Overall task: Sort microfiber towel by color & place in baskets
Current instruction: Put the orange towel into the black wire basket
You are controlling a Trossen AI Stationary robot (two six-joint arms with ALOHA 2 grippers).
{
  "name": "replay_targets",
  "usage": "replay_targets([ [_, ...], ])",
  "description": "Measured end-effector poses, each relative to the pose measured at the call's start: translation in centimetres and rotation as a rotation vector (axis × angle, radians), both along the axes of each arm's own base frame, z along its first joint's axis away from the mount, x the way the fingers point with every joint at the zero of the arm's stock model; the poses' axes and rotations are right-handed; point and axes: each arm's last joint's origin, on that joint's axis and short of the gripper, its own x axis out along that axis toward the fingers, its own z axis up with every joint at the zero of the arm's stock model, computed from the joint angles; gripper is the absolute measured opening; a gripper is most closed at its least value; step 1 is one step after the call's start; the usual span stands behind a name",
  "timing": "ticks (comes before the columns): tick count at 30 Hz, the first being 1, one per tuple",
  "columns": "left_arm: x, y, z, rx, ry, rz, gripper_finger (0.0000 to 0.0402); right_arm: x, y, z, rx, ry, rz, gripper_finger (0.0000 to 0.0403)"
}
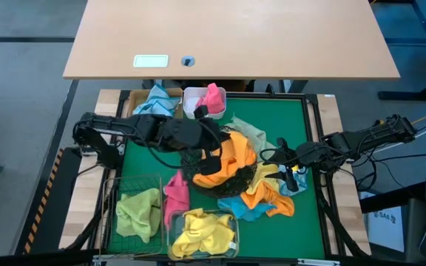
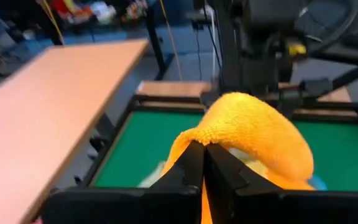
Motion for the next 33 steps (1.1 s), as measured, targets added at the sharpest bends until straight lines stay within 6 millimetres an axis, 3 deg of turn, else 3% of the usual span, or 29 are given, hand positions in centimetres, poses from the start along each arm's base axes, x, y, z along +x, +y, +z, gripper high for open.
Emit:
replay_targets([
  [6,0.9,0.6,-4.0,-0.047,0.126,0.008,0.0000,0.0,0.0,0.0,0.000,0.000,0.000,0.0214],
  [13,1.3,1.9,-11.1,-0.077,0.320,0.096,0.0000,0.0,0.0,0.0,0.000,0.000,0.000,0.0214],
  [19,0.3,3.9,-18.0,-0.111,0.474,0.198,0.0000,0.0,0.0,0.0,0.000,0.000,0.000,0.0214],
  [25,-1.0,5.0,-23.3,-0.228,0.536,0.216,0.0000,0.0,0.0,0.0,0.000,0.000,0.000,0.0214],
  [29,-1.5,5.2,-24.9,-0.266,0.543,0.208,0.0000,0.2,0.2,-0.2,0.027,0.019,0.042,0.0214],
  [33,-1.5,5.1,-25.1,-0.267,0.537,0.207,0.0000,0.9,0.8,-0.8,0.062,0.066,0.110,0.0214],
])
